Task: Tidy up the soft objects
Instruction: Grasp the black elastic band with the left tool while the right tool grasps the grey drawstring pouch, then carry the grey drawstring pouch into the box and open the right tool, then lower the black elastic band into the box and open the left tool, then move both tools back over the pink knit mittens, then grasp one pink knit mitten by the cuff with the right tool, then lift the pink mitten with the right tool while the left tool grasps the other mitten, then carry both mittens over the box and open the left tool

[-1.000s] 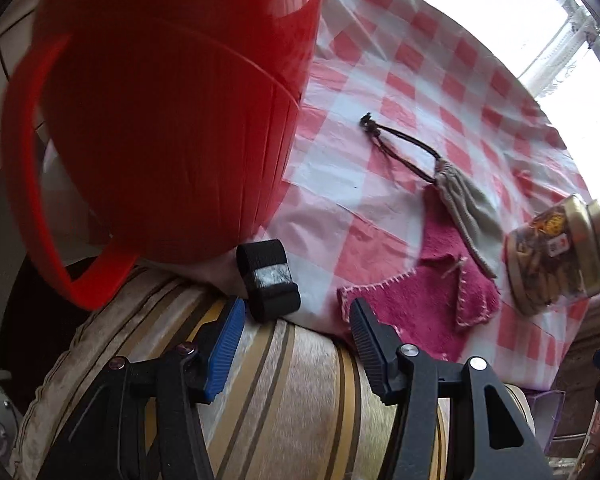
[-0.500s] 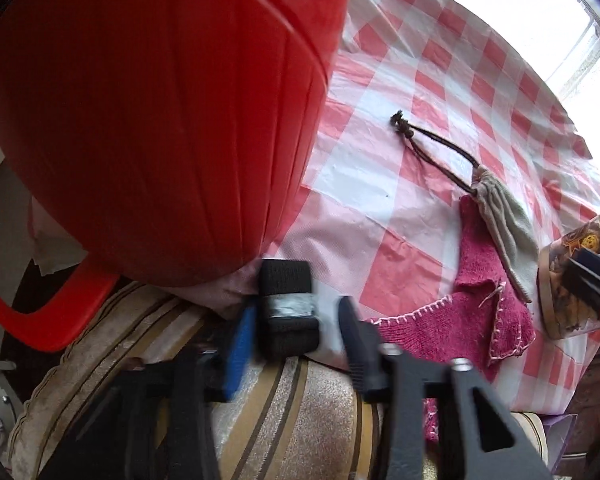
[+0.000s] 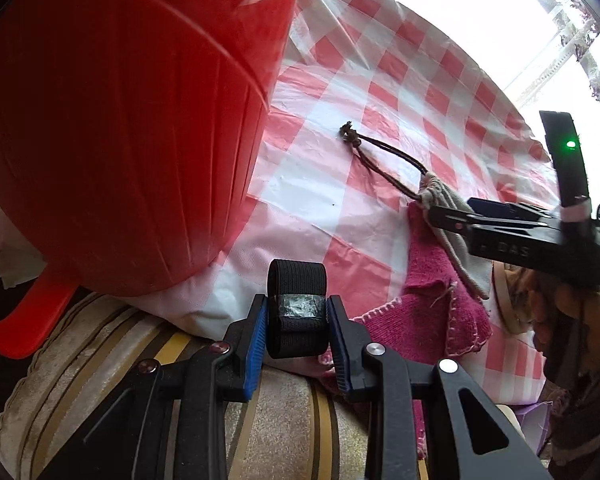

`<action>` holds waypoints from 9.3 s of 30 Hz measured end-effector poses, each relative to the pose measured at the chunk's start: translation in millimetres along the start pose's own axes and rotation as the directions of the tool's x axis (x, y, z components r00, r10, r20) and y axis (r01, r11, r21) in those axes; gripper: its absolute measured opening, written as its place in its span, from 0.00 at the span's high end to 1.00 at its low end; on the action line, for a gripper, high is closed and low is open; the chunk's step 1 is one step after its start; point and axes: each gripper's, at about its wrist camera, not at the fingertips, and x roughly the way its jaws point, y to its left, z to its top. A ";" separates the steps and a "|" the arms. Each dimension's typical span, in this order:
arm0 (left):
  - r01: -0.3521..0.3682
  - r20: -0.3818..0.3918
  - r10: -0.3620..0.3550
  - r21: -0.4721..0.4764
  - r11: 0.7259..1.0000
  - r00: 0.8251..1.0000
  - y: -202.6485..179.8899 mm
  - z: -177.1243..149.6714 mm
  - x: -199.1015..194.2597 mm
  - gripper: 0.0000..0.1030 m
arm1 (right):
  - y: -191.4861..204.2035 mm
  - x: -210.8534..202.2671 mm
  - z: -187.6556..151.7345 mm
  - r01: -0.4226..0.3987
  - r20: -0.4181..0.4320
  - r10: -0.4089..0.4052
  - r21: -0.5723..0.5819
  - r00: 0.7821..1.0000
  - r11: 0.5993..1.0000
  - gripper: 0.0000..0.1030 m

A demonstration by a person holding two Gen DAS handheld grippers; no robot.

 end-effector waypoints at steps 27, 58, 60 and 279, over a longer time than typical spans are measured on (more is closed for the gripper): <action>0.118 0.139 -0.123 0.042 0.992 0.983 -7.8 -9.8 -44.6 0.70 | -48.4 -199.8 -163.6 -0.008 0.231 -0.063 0.294 0.971 0.956 0.81; 0.280 0.023 -0.313 0.388 0.878 0.950 -164.7 -96.0 -95.2 0.70 | -63.0 -208.4 -461.0 0.005 0.097 -0.068 0.539 0.993 0.842 0.81; 0.281 0.015 -0.314 0.411 0.867 0.949 -173.7 -102.0 -97.4 0.70 | -65.1 -197.3 -465.4 0.002 0.083 -0.056 0.542 0.995 0.841 0.79; 0.654 -0.446 -0.499 0.640 0.403 0.743 -367.6 -161.9 -109.3 0.87 | -118.3 -307.9 -492.2 -0.008 0.250 -0.319 0.798 0.914 0.603 0.81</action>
